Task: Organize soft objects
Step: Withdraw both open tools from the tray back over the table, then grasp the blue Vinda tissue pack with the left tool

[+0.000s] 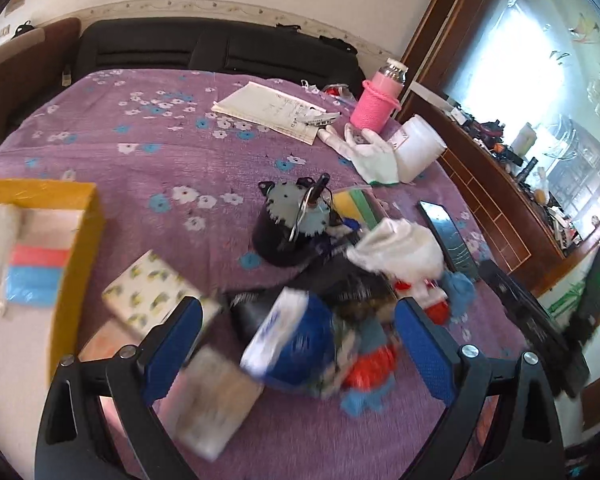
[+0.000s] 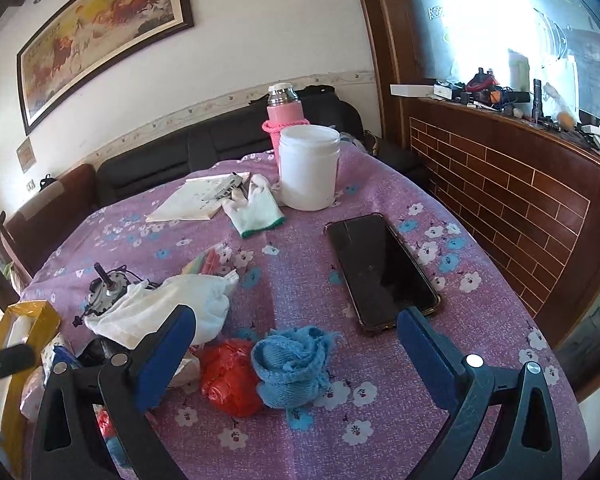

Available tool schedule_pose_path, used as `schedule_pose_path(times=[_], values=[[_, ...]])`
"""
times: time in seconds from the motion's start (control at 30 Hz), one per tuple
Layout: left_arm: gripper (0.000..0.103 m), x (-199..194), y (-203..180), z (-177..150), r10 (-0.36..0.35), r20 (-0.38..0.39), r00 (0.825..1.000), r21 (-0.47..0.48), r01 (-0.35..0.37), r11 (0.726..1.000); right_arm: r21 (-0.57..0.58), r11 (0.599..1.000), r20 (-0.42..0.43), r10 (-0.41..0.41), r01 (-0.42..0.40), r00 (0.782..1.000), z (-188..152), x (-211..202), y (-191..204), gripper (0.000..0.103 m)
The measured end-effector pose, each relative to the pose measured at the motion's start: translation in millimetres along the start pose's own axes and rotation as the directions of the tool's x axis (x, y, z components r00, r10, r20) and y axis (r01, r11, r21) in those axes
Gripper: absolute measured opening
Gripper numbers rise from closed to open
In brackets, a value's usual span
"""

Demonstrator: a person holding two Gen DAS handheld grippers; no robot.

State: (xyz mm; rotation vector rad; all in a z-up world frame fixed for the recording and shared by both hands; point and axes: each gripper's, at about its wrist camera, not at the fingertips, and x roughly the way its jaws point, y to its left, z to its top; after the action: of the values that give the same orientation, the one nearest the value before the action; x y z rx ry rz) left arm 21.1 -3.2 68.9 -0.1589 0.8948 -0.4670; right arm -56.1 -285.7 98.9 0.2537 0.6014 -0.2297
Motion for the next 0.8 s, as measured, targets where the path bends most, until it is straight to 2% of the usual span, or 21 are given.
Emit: schedule_pose_path(times=[0.07, 0.13, 0.17, 0.2, 0.3, 0.37, 0.43, 0.53, 0.57, 0.7, 0.8], values=[[0.096, 15, -6, 4, -0.01, -0.033, 0.999, 0.024, 0.01, 1.0, -0.008, 1.0, 0.003, -0.014, 0.014, 1.0, 0, 0, 0, 0.102], [0.085, 24, -11, 0, -0.045, -0.096, 0.994, 0.043, 0.049, 0.998, -0.013, 1.0, 0.005, -0.022, 0.022, 1.0, -1, 0, 1, 0.102], [0.074, 25, -15, -5, -0.081, -0.138, 0.987, 0.054, 0.089, 0.995, -0.014, 1.0, 0.004, -0.024, 0.024, 1.0, -1, 1, 1, 0.102], [0.068, 24, -18, -9, -0.101, -0.167, 0.981, 0.067, 0.114, 0.991, -0.014, 1.0, 0.002, -0.026, 0.026, 1.0, -1, 1, 1, 0.102], [0.065, 12, -26, -33, -0.213, -0.271, 0.939, 0.086, 0.244, 0.966, -0.01, 1.0, -0.01, -0.027, 0.027, 1.0, -1, 3, -1, 0.102], [0.065, -4, -34, -53, -0.214, -0.318, 0.923, 0.148, 0.272, 0.951, -0.005, 1.0, -0.014, -0.027, 0.027, 1.0, -2, 3, -2, 0.102], [0.066, -18, -41, -67, -0.179, -0.327, 0.928, 0.22, 0.26, 0.94, -0.001, 1.0, -0.019, -0.025, 0.025, 1.0, -2, 4, -3, 0.102], [0.067, -34, -51, -79, -0.111, -0.274, 0.955, 0.324, 0.2, 0.924, 0.006, 1.0, -0.025, -0.024, 0.025, 0.999, -3, 4, -4, 0.102], [0.071, -36, -55, -80, -0.099, -0.251, 0.963, 0.347, 0.185, 0.92, 0.007, 1.0, -0.026, -0.026, 0.026, 0.999, -3, 4, -4, 0.102], [0.08, -27, -68, -77, -0.051, -0.172, 0.984, 0.411, 0.119, 0.904, 0.022, 0.999, -0.03, -0.029, 0.03, 0.999, -4, 3, -7, 0.102], [0.081, -6, -78, -75, -0.013, -0.152, 0.988, 0.451, 0.081, 0.889, 0.049, 0.998, -0.028, -0.029, 0.03, 0.999, -3, 2, -14, 0.102]])
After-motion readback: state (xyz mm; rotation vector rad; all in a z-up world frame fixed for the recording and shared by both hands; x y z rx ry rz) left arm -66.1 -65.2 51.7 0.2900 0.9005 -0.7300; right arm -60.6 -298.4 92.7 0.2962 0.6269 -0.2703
